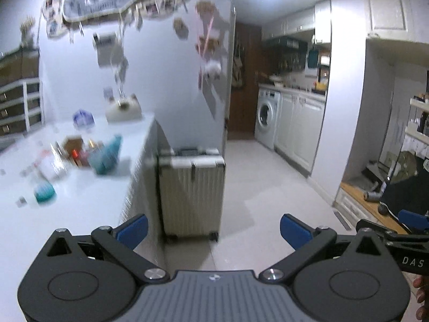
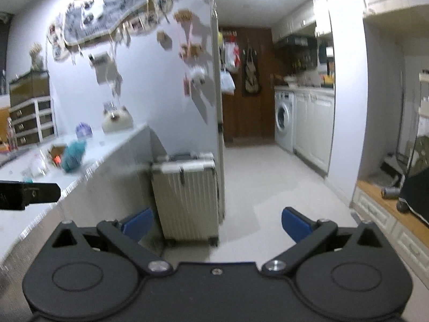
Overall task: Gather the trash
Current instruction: 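Raise both tools from the wastebasket back toward the table, then grasp the teal bottle cap with left tool while right tool grasps the blue snack bag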
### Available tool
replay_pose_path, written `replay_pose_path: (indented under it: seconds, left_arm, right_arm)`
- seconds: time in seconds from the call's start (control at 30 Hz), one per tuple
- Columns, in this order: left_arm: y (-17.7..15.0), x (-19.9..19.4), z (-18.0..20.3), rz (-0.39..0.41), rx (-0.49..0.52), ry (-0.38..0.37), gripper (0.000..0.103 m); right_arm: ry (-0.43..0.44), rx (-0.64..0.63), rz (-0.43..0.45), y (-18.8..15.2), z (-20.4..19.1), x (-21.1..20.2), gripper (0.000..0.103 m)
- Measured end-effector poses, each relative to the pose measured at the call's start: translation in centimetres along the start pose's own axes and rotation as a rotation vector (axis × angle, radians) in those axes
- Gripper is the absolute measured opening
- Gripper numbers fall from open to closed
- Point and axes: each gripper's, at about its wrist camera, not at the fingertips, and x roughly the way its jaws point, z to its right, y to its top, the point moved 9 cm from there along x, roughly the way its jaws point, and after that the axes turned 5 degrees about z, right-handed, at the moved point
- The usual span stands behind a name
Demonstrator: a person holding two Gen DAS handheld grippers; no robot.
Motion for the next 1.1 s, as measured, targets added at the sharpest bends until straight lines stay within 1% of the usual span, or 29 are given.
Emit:
replay_pose_path:
  seconds: [0.07,0.23,0.47,0.5,0.6,0.73,0.87,1.0,1.1]
  left_arm:
    - [1.9,-1.1,-1.1,0.034,0.012,0.018,0.103]
    - [5.8,-3.3,-5.0,0.099,0.046,0.068,0.103]
    - [10.1,-4.5,-12.7,0.162,0.081,0.156,0.103]
    - [10.5,-4.5,-13.8,0.175,0.08,0.165,0.103]
    - [11.4,-4.1,-17.7,0.18,0.06,0.202,0.103]
    - [11.5,-2.4,-22.7,0.149,0.032,0.262,0.103]
    - [10.1,0.4,-26.6,0.1,0.023,0.304,0.103]
    - [7.7,3.9,-29.0,0.029,0.028,0.293,0.103]
    - [5.7,6.7,-30.1,-0.026,0.014,0.264,0.103]
  right_arm:
    - [0.012,0.004,0.037,1.5,-1.0,-0.3,0.103]
    - [0.065,0.03,0.081,4.8,-4.4,0.4,0.103]
    - [0.156,0.01,0.12,9.6,-12.0,3.3,0.103]
    - [0.176,-0.001,0.123,10.0,-13.2,3.6,0.103]
    - [0.221,-0.029,0.121,11.4,-17.0,5.2,0.103]
    - [0.271,-0.043,0.098,12.8,-21.6,7.9,0.103]
    - [0.319,-0.01,0.035,13.0,-25.4,11.5,0.103]
    - [0.341,0.067,-0.045,12.2,-27.8,15.6,0.103]
    - [0.348,0.138,-0.107,11.3,-29.3,19.0,0.103]
